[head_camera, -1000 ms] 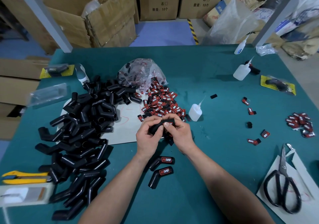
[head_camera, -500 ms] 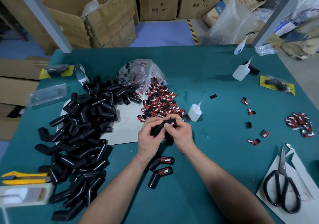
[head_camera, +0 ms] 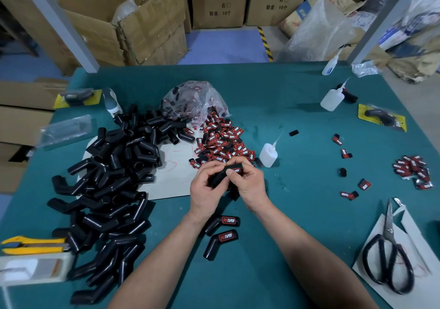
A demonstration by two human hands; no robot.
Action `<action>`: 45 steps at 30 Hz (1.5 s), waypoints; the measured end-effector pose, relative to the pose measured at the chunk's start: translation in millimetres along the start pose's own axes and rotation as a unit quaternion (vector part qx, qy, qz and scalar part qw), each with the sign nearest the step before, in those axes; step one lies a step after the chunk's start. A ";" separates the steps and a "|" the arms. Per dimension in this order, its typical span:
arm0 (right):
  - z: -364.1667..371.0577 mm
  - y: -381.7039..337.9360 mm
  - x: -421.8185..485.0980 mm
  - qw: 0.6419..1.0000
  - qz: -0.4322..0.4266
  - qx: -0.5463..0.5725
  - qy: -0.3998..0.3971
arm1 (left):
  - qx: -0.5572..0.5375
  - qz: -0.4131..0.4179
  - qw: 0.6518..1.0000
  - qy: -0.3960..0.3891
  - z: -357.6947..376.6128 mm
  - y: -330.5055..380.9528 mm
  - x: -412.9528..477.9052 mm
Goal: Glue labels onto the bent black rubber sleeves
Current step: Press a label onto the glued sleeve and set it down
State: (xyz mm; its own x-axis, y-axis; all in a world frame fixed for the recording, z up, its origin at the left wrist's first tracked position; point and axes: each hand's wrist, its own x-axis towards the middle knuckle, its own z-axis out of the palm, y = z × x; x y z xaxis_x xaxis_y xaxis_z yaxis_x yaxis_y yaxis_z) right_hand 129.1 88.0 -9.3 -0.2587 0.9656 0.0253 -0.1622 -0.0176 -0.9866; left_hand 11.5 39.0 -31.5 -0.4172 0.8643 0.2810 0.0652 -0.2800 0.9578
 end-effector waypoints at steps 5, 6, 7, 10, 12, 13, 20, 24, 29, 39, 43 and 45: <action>0.2 0.8 0.8 1.000 0.009 0.001 0.000 | -0.005 -0.011 1.000 0.006 0.7 -1.7 0.4; 0.4 1.0 0.7 1.000 0.009 0.001 0.001 | -0.005 -0.013 1.000 0.007 0.9 -2.4 0.4; 0.6 1.1 0.8 1.000 0.011 0.003 0.003 | -0.005 -0.017 1.000 0.008 1.2 -2.8 0.6; 1.8 -0.3 0.4 1.000 0.018 0.016 0.003 | -0.010 -0.023 1.000 0.014 2.0 -2.1 1.9; 1.9 -0.3 0.6 1.000 0.015 0.010 0.005 | -0.010 -0.014 1.000 0.015 2.6 -1.1 2.3; 1.7 0.1 0.8 1.000 0.013 0.007 0.005 | -0.009 -0.010 1.000 0.016 2.7 -0.7 2.4; 1.2 1.5 0.6 1.000 0.015 0.004 0.001 | -0.004 -0.017 1.000 0.017 1.8 -0.9 2.1; 0.3 2.5 1.1 1.000 0.015 0.001 0.000 | -0.002 -0.022 1.000 0.019 1.8 0.6 1.9; 0.3 2.6 0.9 1.000 0.018 0.013 -0.006 | -0.008 -0.033 0.999 0.022 2.8 5.1 2.1; -0.7 2.8 1.5 0.998 0.041 0.033 -0.019 | -0.029 -0.107 0.994 0.008 -1.6 10.4 5.0; 1.0 4.5 2.0 0.999 0.019 -0.031 -0.015 | -0.019 -0.104 0.994 0.026 -0.6 8.9 6.1; 0.5 5.7 2.1 0.999 0.025 -0.031 -0.017 | -0.019 -0.106 0.994 0.032 -0.5 8.5 6.2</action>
State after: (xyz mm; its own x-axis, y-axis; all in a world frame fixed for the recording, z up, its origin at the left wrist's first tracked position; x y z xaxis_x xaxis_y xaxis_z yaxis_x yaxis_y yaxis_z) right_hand 127.1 89.8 -14.8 -0.2965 0.9548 -0.0203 -0.0892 -0.0488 -0.9948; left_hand 9.0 41.8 -21.6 -0.4754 0.8771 0.0682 -0.0643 -0.1120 0.9916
